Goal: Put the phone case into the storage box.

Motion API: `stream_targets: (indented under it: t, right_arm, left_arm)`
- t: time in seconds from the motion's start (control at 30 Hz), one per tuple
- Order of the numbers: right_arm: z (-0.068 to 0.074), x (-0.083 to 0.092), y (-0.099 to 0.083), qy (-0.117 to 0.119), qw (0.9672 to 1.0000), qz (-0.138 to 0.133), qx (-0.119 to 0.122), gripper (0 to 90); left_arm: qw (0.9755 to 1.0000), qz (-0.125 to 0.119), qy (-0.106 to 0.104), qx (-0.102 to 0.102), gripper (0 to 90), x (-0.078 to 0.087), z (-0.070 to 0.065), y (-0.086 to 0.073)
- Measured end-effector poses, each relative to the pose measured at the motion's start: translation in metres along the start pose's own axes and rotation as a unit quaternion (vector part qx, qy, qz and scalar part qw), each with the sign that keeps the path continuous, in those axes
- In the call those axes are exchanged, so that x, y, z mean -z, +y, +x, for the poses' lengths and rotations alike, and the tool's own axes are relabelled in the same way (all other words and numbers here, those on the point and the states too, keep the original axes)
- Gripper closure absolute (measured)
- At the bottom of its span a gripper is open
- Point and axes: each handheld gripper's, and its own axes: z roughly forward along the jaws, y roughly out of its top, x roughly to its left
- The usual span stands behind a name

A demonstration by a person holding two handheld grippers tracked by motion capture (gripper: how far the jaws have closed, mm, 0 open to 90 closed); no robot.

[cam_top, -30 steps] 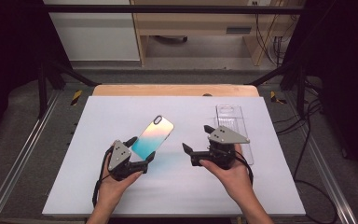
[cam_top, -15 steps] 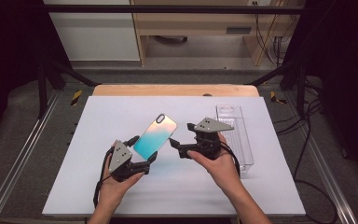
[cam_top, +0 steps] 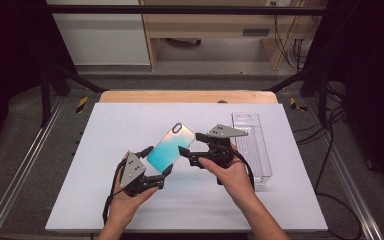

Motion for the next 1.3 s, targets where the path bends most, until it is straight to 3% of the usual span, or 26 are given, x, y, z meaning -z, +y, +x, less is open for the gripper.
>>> stream_targets:
  t: [0.27, 0.57, 0.8, 0.97, 1.3]
  right_arm:
    - [-0.001, -0.007, -0.002, 0.019, 0.9997, 0.009, -0.015, 23.4]
    - [-0.003, -0.013, -0.004, 0.02, 0.9994, 0.017, -0.024, 30.5]
    - [-0.006, -0.014, -0.004, 0.04, 0.9978, 0.009, -0.052, 36.2]
    - [-0.005, -0.013, -0.004, 0.047, 0.9972, 0.009, -0.058, 38.4]
    - [-0.003, -0.015, -0.004, 0.074, 0.9943, 0.0, -0.076, 51.1]
  left_arm:
    - [1.0, -0.004, 0.0, -0.001, 16.8, 0.001, -0.001, 0.001]
    - [0.9999, -0.009, -0.006, -0.003, 16.7, 0.001, -0.003, 0.002]
    - [0.9999, -0.01, -0.008, -0.004, 16.7, 0.0, -0.005, 0.002]
    - [0.9999, -0.013, -0.009, -0.002, 16.7, 0.001, -0.004, 0.001]
    - [0.9998, -0.017, -0.011, -0.004, 16.7, 0.002, -0.004, 0.004]
